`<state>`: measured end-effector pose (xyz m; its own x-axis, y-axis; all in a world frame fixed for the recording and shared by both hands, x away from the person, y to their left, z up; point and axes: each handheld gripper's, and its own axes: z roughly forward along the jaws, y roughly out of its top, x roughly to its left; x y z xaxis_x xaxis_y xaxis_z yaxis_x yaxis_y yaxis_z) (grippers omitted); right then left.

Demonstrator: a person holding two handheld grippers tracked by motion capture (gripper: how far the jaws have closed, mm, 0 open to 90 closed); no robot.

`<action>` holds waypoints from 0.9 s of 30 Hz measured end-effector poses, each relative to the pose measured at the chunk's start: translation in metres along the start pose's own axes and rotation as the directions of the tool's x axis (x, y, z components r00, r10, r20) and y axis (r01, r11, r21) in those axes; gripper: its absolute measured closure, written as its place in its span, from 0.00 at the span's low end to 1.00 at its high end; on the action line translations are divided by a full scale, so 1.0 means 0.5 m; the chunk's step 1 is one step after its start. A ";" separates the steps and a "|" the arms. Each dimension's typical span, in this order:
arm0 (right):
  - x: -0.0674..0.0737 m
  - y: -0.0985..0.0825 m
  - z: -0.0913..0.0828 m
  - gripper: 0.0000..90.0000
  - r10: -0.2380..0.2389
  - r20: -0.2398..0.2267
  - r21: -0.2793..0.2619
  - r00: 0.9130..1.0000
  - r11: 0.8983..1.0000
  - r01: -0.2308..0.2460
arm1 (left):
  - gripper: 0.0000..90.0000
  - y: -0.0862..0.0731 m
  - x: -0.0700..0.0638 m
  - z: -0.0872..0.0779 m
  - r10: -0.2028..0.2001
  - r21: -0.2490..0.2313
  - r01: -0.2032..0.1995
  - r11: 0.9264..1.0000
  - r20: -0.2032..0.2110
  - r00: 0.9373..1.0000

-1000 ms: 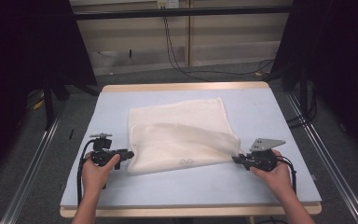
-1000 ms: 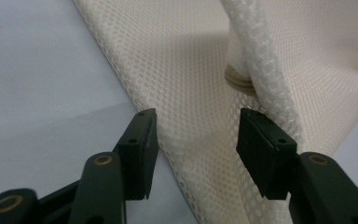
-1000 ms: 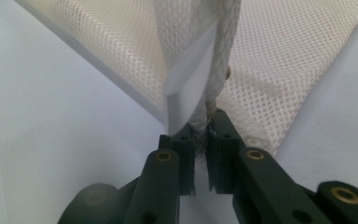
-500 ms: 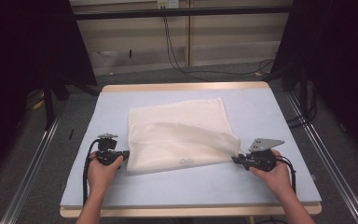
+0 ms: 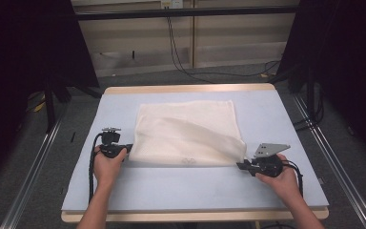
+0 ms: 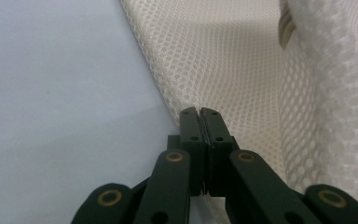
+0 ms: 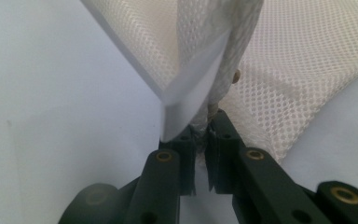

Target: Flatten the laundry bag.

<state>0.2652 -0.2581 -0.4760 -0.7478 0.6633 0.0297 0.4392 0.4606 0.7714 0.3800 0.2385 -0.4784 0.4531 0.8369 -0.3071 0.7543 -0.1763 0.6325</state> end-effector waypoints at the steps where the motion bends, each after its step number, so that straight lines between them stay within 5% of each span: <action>1: 0.002 -0.002 -0.002 0.92 0.001 -0.007 0.000 1.000 1.000 -0.001 | 0.98 0.000 0.000 0.000 0.000 -0.004 0.000 1.000 0.004 1.000; 3: 0.003 -0.003 -0.003 0.92 0.003 -0.006 0.000 1.000 1.000 -0.003 | 0.98 -0.002 0.000 -0.003 0.002 -0.008 -0.002 1.000 0.008 1.000; 8: 0.006 -0.006 -0.002 0.92 -0.003 -0.004 0.003 1.000 1.000 0.003 | 0.85 0.004 -0.008 -0.034 -0.037 -0.115 0.041 0.993 0.039 0.999; 15: 0.005 -0.006 0.000 0.92 0.004 -0.007 0.006 1.000 1.000 -0.004 | 0.65 0.018 -0.020 -0.060 -0.062 -0.145 0.078 0.986 0.109 0.992; 17: 0.005 -0.006 0.000 0.92 0.008 -0.006 0.005 1.000 1.000 -0.008 | 0.64 0.017 -0.022 -0.058 -0.075 -0.138 0.097 0.986 0.152 0.985; 22: 0.004 -0.006 0.002 0.92 0.010 -0.005 0.006 1.000 1.000 -0.010 | 0.53 0.010 -0.038 -0.056 -0.026 -0.079 0.043 0.996 0.205 0.978; 24: 0.004 -0.006 0.002 0.91 0.014 -0.003 0.006 1.000 1.000 -0.014 | 0.51 0.002 -0.046 -0.048 -0.035 -0.064 0.051 0.997 0.236 0.971; 27: 0.006 -0.006 0.001 0.91 0.016 0.001 0.009 1.000 1.000 -0.016 | 0.50 -0.014 -0.054 -0.039 0.010 -0.018 -0.006 1.000 0.249 0.968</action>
<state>0.2618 -0.2572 -0.4785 -0.7401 0.6713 0.0416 0.4557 0.4550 0.7650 0.3534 0.2271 -0.4608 0.5649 0.6794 -0.4683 0.7429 -0.1717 0.6470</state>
